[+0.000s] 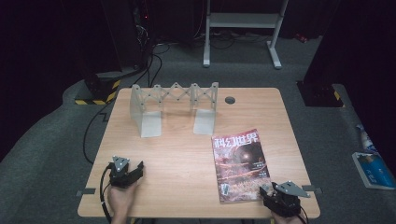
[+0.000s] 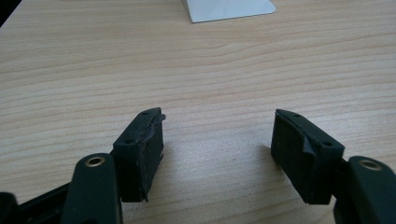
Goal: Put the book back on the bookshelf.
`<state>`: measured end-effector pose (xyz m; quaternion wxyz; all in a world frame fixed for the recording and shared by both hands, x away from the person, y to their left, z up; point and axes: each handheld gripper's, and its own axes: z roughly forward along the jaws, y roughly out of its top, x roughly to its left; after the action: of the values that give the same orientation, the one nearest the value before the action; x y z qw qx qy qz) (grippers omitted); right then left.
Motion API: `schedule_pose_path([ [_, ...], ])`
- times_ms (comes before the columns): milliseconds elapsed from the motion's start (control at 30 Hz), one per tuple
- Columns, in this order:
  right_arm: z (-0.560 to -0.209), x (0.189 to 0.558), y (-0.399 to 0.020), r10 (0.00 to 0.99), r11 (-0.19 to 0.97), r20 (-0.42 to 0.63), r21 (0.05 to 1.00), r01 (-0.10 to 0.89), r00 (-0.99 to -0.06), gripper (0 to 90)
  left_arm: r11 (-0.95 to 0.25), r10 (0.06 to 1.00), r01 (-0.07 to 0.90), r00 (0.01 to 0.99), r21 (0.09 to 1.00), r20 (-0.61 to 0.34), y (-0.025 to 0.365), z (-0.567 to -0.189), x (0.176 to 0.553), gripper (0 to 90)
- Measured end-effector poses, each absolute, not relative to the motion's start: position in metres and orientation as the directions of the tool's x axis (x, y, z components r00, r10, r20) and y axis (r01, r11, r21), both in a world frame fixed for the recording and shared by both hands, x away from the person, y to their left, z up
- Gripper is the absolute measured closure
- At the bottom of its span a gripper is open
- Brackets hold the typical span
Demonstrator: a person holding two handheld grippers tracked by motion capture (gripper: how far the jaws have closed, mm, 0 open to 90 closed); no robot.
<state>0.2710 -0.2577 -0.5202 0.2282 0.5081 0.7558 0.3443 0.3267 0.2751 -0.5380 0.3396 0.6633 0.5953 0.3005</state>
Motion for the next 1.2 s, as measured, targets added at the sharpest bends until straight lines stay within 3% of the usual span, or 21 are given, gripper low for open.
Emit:
schedule_pose_path([
  [1200, -0.525, 0.263, -0.19, 0.898, 0.242, 0.053, 0.768, 0.592, -0.436, 44.9, -0.055, 0.987, 0.59, 0.155, 0.805, -0.046, 0.276, -0.536, 0.325, 33.5],
])
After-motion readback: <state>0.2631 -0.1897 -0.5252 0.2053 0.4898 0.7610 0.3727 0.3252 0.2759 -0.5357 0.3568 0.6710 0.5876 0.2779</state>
